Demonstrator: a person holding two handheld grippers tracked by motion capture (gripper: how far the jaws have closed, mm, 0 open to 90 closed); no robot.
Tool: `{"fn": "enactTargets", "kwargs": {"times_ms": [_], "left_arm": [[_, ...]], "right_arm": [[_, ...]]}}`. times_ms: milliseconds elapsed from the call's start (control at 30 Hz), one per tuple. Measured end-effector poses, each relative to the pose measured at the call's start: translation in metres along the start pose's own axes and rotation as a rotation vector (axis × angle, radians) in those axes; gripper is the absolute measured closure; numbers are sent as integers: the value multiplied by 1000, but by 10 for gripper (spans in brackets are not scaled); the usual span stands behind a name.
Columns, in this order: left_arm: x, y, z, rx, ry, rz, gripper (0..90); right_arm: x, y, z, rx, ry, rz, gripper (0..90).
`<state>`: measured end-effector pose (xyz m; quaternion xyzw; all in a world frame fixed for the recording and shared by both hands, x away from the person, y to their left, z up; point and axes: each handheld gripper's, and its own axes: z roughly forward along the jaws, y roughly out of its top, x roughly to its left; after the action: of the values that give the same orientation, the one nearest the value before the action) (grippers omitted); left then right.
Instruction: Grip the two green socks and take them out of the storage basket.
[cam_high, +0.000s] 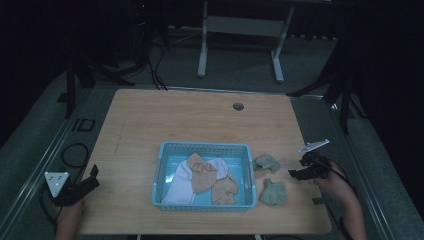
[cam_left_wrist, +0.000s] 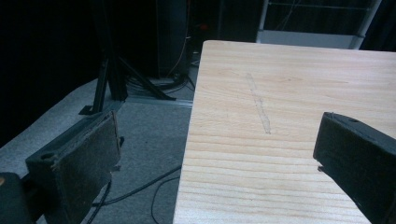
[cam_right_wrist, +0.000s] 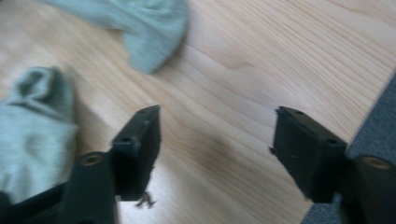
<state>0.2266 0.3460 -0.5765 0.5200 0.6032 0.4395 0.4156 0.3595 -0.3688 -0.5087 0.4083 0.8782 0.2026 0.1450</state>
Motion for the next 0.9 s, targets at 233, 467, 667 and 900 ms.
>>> {"fn": "enactTargets", "kwargs": {"times_ms": [233, 467, 667, 900], "left_arm": [[0, 0, 0, -2, 0, -2, 7], [0, 0, 0, -3, -2, -1, 7], [0, 0, 0, -3, -2, -1, 7], [0, 0, 0, -3, -3, -3, 7]], "right_arm": [[-5, -20, 0, -108, -42, 107, 116], [-8, -43, -3, -273, -147, 266, 106], [-3, -63, 2, -366, -237, 396, 106], [8, -80, 9, -458, -325, 456, 106]]}}
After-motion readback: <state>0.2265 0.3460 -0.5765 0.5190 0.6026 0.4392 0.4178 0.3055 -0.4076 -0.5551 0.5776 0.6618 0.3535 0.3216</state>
